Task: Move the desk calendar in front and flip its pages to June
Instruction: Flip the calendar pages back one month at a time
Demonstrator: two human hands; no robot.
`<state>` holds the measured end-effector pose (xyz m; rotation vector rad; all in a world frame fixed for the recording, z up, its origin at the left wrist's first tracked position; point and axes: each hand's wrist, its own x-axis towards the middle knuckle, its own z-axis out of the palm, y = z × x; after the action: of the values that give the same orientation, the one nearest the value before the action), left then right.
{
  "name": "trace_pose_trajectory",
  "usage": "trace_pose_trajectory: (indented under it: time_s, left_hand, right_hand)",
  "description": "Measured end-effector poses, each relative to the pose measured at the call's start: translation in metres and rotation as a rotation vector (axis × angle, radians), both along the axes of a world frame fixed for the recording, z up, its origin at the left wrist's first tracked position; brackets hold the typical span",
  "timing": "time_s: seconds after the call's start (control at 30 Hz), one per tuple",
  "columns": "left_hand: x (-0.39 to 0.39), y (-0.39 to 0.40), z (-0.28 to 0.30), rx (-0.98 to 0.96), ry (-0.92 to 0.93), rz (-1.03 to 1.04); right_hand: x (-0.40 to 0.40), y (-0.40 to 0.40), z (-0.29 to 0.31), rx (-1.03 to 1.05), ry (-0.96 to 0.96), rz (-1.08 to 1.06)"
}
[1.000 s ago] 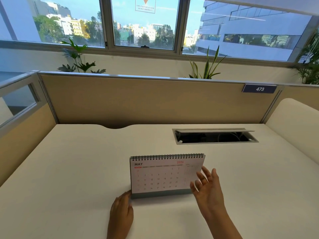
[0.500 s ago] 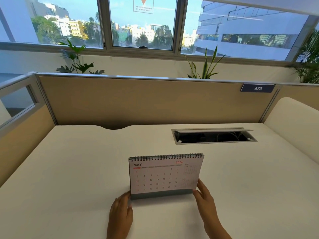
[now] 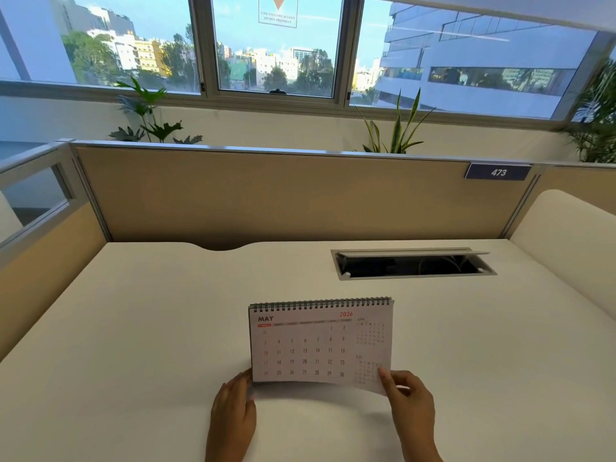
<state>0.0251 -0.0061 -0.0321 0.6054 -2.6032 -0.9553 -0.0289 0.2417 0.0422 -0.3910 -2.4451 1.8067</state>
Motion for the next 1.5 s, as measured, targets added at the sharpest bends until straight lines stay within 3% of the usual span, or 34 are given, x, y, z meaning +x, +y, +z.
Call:
trace_pose_trajectory:
  time_s: [0.57, 0.63, 0.77, 0.87, 0.93, 1.03, 1.17, 1.27, 1.5]
  left_hand:
    - [0.002, 0.0, 0.004, -0.044, -0.008, -0.009]
    - [0.002, 0.0, 0.001, -0.065, 0.015, 0.009]
    - [0.005, 0.006, 0.019, -0.068, 0.096, 0.019]
    - [0.006, 0.008, 0.038, -0.067, 0.146, 0.013]
    - [0.005, 0.005, 0.033, -0.07, 0.18, -0.011]
    - [0.004, -0.001, 0.008, -0.091, 0.097, 0.034]
    - [0.0, 0.001, 0.004, -0.113, -0.03, -0.008]
    - [0.001, 0.001, 0.007, -0.078, -0.042, -0.009]
    - [-0.001, 0.0, 0.0, -0.052, 0.023, 0.0]
  right_hand:
    - [0.003, 0.002, 0.004, -0.082, 0.054, 0.057]
    - [0.001, 0.0, 0.007, -0.246, -0.001, 0.092]
    - [0.0, 0.003, 0.016, -0.898, -0.384, 0.26]
    - [-0.001, -0.004, 0.026, -1.095, -0.434, 0.516]
    - [0.0, -0.007, 0.031, -1.108, -0.313, 0.614]
    - [-0.002, -0.005, 0.047, -1.126, -0.198, 0.597]
    - [-0.019, -0.022, 0.099, -1.105, -0.143, 0.857]
    - [-0.03, -0.033, 0.116, -1.006, -0.037, 0.85]
    - [-0.027, -0.038, 0.105, -0.998, -0.127, 0.745]
